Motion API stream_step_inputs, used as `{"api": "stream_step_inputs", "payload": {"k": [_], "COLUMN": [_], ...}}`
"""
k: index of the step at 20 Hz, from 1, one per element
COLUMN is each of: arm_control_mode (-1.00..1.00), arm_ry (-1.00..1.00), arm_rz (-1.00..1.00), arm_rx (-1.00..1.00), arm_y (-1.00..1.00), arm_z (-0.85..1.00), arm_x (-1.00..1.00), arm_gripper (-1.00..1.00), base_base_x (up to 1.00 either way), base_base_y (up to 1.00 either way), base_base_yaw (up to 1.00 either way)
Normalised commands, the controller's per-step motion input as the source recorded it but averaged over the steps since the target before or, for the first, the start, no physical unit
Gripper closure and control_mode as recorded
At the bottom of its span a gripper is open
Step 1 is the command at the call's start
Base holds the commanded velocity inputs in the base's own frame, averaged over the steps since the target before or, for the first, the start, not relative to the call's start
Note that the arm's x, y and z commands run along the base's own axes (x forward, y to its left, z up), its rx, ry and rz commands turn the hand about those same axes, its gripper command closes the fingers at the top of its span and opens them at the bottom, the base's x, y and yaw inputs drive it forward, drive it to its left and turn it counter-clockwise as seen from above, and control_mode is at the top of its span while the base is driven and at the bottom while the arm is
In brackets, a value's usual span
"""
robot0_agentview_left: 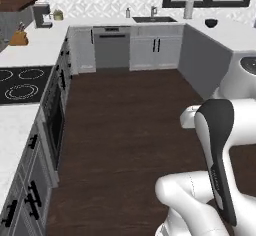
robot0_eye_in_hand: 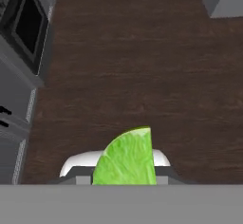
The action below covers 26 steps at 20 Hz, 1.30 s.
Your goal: Grab a lemon wedge from the fridge and one ice cube from the ice bowl, and put them in the glass of lemonade.
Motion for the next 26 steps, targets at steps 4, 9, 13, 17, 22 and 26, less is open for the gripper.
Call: {"api": "stream_step_inputs", "payload": {"k": [4, 9, 13, 17, 22, 26], "arm_control_mode": [1.00, 1.00, 1.00, 1.00, 1.00, 1.00], "arm_ry": [0.00, 0.00, 0.00, 0.00, 0.00, 0.00], "arm_rz": [0.00, 0.00, 0.00, 0.00, 0.00, 0.00], "arm_rx": [0.00, 0.00, 0.00, 0.00, 0.00, 0.00], "arm_y": [0.00, 0.00, 0.00, 0.00, 0.00, 0.00], "arm_z": [0.00, 0.00, 0.00, 0.00, 0.00, 0.00], "arm_x": [0.00, 0.00, 0.00, 0.00, 0.00, 0.00], "arm_gripper": [1.00, 1.00, 1.00, 1.00, 1.00, 1.00], "base_base_x": [0.00, 0.00, 0.00, 0.00, 0.05, 0.36], "base_base_y": [0.00, 0.00, 0.00, 0.00, 0.09, 0.43], "base_base_yaw": [1.00, 1.00, 1.00, 1.00, 0.89, 0.55]}}
